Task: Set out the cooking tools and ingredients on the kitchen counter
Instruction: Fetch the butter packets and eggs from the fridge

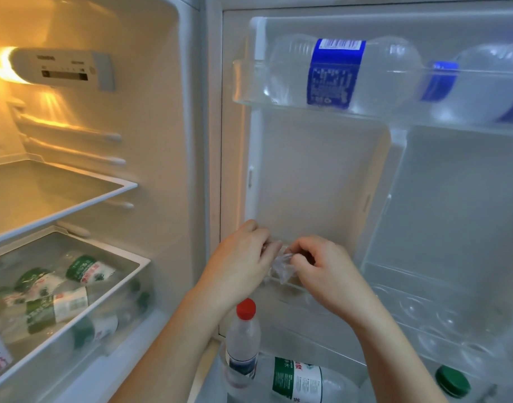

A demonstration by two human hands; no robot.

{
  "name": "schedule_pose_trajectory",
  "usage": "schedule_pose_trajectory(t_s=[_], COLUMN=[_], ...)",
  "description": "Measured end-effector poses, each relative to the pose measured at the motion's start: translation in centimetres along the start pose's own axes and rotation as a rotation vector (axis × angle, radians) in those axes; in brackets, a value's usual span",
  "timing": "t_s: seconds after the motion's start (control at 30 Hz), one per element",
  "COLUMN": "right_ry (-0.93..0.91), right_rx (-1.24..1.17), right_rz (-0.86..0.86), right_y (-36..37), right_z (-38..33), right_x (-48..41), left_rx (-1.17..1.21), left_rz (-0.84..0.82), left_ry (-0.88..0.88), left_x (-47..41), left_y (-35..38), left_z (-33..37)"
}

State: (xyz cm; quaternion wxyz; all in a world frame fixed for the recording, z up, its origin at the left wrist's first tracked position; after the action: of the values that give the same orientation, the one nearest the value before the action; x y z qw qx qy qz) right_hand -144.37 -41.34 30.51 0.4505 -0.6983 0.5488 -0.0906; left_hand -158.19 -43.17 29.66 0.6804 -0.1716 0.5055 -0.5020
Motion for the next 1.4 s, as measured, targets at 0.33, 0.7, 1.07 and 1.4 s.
schedule_pose_trajectory(t_s=[0.33, 0.7, 1.07, 1.4], right_ry=[0.014, -0.019, 0.057, -0.029], right_rx=[-0.105, -0.129, -0.464, -0.645], right_rz=[-0.012, -0.01, 0.215, 0.189], right_y=[-0.4, -0.5, -1.9, -2.6], right_z=[0.1, -0.3, 0.6, 0.0], right_x=[0.1, 0.5, 0.4, 1.6], left_rx=[0.178, 0.146, 0.359, 0.615], left_rz=[-0.037, -0.051, 0.094, 0.127], left_ry=[0.133, 0.177, 0.179, 0.035], left_x=[0.6, 0.6, 0.9, 0.9], left_y=[-0.8, -0.6, -1.1, -2.0], left_z=[-0.6, -0.7, -1.1, -2.3])
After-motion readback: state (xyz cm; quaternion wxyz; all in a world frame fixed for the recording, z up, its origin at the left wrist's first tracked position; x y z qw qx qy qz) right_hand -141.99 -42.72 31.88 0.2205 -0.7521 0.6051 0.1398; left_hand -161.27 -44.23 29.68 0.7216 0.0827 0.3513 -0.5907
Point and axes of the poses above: each hand's wrist, its own x-axis away from the middle knuckle, its own y-axis out of the palm, z = x × y, the point moved 5 cm from there along -x, towards the middle knuckle, and after that the axes turned 2 degrees about y, right-handed, at the moved point
